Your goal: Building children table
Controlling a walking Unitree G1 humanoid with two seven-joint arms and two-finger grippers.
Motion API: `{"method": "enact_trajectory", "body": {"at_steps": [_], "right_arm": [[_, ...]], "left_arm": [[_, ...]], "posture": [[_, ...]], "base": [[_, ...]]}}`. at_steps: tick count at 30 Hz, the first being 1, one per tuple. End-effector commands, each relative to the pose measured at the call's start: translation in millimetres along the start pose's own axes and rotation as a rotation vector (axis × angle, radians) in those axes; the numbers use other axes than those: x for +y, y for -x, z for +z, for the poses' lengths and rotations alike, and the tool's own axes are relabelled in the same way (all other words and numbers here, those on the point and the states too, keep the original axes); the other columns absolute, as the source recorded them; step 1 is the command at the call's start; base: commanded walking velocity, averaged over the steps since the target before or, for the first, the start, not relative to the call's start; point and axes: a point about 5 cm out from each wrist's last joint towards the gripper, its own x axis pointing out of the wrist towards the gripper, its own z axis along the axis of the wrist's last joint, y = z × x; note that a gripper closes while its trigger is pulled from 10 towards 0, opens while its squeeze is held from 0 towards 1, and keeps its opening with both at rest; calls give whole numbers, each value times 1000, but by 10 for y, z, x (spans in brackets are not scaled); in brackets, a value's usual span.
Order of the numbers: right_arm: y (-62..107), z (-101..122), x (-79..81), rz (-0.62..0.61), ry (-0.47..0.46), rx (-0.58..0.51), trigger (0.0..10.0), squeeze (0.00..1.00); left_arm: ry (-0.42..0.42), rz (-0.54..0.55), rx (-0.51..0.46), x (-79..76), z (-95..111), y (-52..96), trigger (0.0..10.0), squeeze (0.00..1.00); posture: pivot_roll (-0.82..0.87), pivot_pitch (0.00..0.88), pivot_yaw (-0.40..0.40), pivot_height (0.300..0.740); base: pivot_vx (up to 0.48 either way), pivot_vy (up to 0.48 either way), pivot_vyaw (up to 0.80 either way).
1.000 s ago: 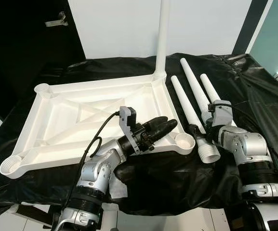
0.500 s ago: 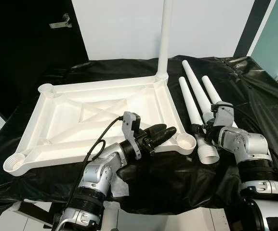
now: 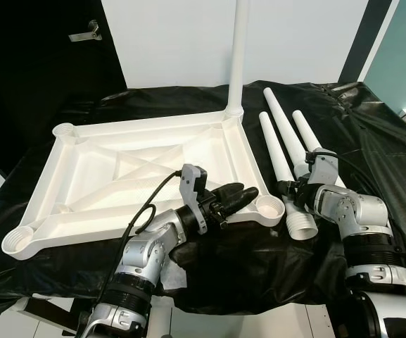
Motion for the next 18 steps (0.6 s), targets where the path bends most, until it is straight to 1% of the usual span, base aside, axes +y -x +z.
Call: {"method": "enact_trajectory", "body": {"at_steps": [1,4,6,8,9,10,11,12,13,15,16,17,18], "right_arm": [[-54,-334,-40,-28,-19,126,0,0],[-39,-295,-39,-32,-7,105,0,0],[-20,-210,1,-26,6,60,0,0],[-13,-183,18,-22,11,46,0,0],[16,-76,62,-35,87,-30,0,0],[119,170,322,31,216,-209,0,0],[119,170,322,31,216,-209,0,0],[163,239,423,65,238,-264,0,0],[163,239,423,65,238,-264,0,0],[246,356,636,127,260,-353,0,0],[246,356,636,127,260,-353,0,0],[284,413,742,134,304,-411,0,0],[287,421,757,123,328,-426,0,0]], "left_arm": [[-2,-9,27,5,-13,-8,10000,0],[-1,-8,26,6,-13,-7,10000,0],[-2,-5,26,9,-15,-7,10000,0],[-3,-5,26,10,-16,-7,10000,0],[-6,-1,20,12,-12,-7,10000,0],[-6,4,4,18,2,-10,10000,0],[-6,4,4,18,2,-10,10000,0],[-5,3,0,19,6,-12,10000,0],[-5,3,0,19,6,-12,10000,0],[-8,-11,3,3,0,-24,10000,0],[-8,-11,3,3,0,-24,10000,0],[-7,-14,5,-1,0,-33,10000,0],[-7,-13,5,0,1,-35,10000,0]], "posture": [[-104,5,44,740],[-106,6,44,740],[-109,7,45,740],[-109,7,45,740],[-109,7,45,740],[-116,12,49,740],[-116,12,49,740],[-116,12,49,740],[-116,12,49,740],[-119,14,52,740],[-119,14,52,740],[-118,15,56,740],[-118,15,56,740]], "base": [[0,0,0],[0,0,0],[0,0,0],[0,0,0],[0,0,0],[0,0,0],[0,0,0],[0,0,0],[0,0,0],[0,0,0],[0,0,0],[0,0,0],[0,0,0]]}}
